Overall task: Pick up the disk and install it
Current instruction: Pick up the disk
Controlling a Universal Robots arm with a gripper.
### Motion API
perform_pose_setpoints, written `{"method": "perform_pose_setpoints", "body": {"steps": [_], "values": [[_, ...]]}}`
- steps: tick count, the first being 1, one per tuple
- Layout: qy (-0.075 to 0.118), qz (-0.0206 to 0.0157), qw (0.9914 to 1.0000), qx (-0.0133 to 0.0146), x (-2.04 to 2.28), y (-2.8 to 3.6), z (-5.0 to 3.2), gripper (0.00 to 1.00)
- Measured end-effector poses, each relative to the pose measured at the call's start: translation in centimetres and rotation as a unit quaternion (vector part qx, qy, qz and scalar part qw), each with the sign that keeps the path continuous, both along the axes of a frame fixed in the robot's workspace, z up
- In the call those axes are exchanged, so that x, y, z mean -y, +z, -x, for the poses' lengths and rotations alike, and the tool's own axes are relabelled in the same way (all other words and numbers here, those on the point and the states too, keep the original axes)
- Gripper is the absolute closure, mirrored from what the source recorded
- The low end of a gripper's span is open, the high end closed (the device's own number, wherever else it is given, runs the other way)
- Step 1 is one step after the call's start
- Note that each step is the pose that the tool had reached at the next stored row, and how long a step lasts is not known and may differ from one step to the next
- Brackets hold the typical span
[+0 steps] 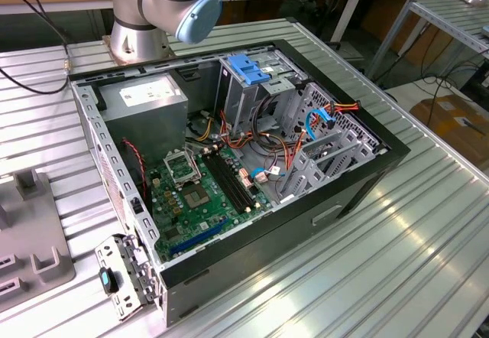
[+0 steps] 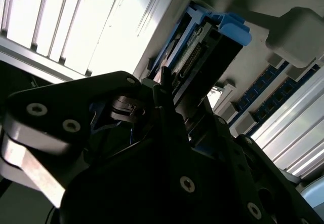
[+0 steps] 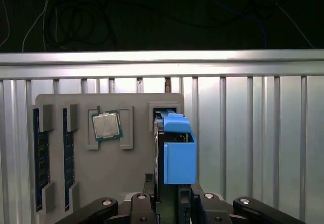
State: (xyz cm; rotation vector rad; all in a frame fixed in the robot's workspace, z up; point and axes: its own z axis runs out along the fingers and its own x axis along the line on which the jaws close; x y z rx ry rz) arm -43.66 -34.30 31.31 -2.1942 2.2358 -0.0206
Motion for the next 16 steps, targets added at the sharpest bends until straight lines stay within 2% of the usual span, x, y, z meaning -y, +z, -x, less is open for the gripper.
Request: {"method": "perform_pose_setpoints", "body": {"steps": [3,5,13,14,16], "values": [[0.000,0.0000,1.00000,0.0000,0.00,0.87,0.00,0.65],[0.000,0.0000,1.00000,0.0000,0.00,1.81,0.00,0.65],[0.000,0.0000,1.00000,0.0000,0.00,4.47,0.00,0.65],[0.000,0.0000,1.00000,0.0000,0.00,5.27,0.00,0.65],[0.000,0.0000,1.00000,0.0000,0.00,5.90,0.00,0.65]]}}
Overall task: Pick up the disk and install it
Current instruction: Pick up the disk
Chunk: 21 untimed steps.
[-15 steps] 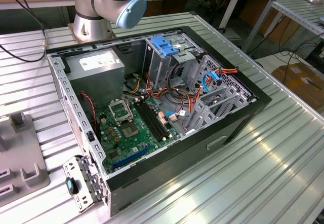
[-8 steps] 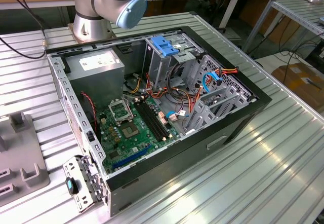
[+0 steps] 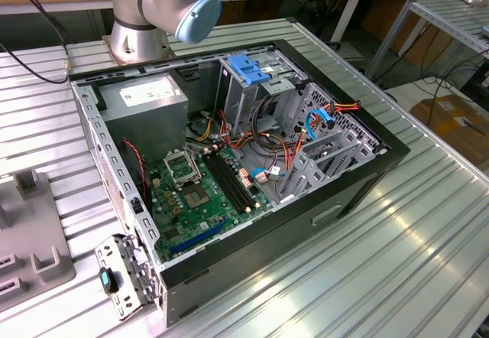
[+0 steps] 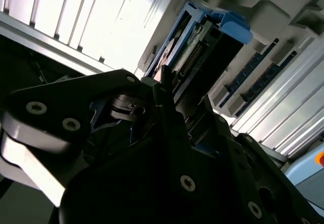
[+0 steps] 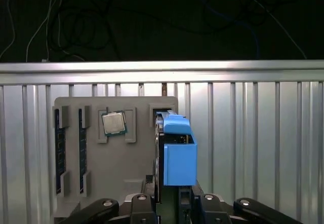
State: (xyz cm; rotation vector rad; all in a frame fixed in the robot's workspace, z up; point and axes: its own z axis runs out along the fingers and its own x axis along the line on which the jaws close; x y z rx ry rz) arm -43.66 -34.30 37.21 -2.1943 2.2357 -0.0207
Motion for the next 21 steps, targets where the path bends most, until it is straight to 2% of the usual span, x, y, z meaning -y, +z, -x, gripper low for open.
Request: {"method": "perform_pose_setpoints", "body": {"steps": [10,14,15,16,21], "values": [[0.000,0.0001,1.00000,-0.0001,0.00,4.41,0.00,0.65],[0.000,0.0000,1.00000,0.0000,0.00,6.48,0.00,0.65],[0.000,0.0001,1.00000,-0.0001,0.00,7.27,0.00,0.65],[0.000,0.0000,1.00000,0.0000,0.00,7.78,0.00,0.65],[0.000,0.0000,1.00000,0.0000,0.00,9.57,0.00,0.65]]}}
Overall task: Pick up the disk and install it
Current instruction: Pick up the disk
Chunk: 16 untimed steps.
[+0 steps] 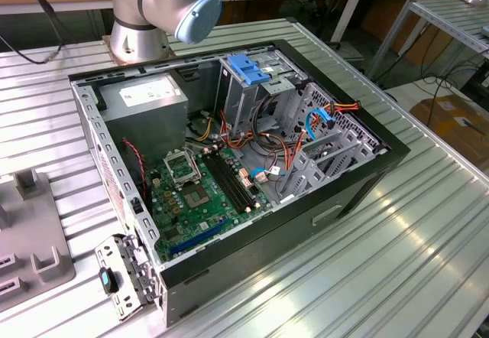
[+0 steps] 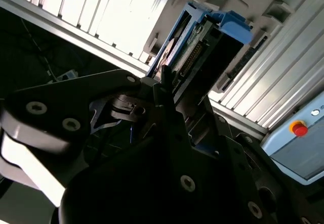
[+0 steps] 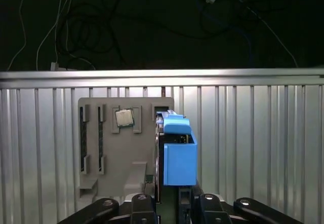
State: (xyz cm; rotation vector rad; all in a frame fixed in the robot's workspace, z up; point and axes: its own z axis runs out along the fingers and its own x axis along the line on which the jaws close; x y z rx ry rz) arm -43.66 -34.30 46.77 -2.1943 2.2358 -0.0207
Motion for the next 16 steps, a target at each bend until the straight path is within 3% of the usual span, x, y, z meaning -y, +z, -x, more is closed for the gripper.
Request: {"method": "perform_pose_setpoints", "body": {"steps": [8,12,16], "values": [[0.000,0.0001,1.00000,-0.0001,0.00,0.31,0.00,0.65],[0.000,0.0000,1.00000,0.0000,0.00,1.53,0.00,0.65],[0.000,0.0000,1.00000,0.0001,0.00,1.72,0.00,0.65]]}}
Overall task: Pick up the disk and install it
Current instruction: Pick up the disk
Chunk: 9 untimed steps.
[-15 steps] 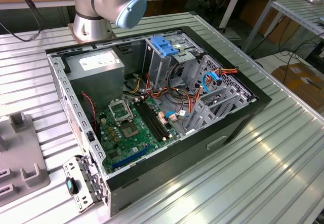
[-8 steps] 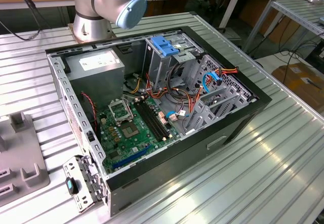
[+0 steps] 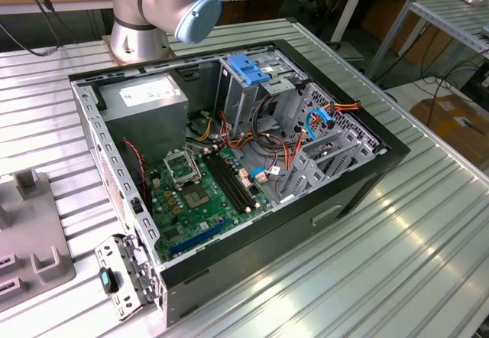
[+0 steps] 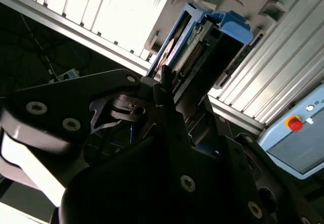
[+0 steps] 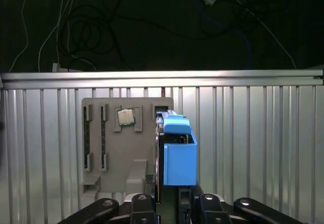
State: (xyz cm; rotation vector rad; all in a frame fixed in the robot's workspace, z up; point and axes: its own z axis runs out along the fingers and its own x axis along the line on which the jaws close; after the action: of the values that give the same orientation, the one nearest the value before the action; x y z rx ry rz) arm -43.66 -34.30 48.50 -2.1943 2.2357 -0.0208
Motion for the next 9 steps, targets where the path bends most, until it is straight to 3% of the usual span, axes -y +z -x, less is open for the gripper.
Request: {"method": "perform_pose_setpoints", "body": {"steps": [5,9], "values": [[0.000,0.0000,1.00000,-0.0001,-0.01,0.03,-0.06,0.65],[0.000,0.0000,1.00000,-0.0001,0.00,0.02,-0.60,0.65]]}}
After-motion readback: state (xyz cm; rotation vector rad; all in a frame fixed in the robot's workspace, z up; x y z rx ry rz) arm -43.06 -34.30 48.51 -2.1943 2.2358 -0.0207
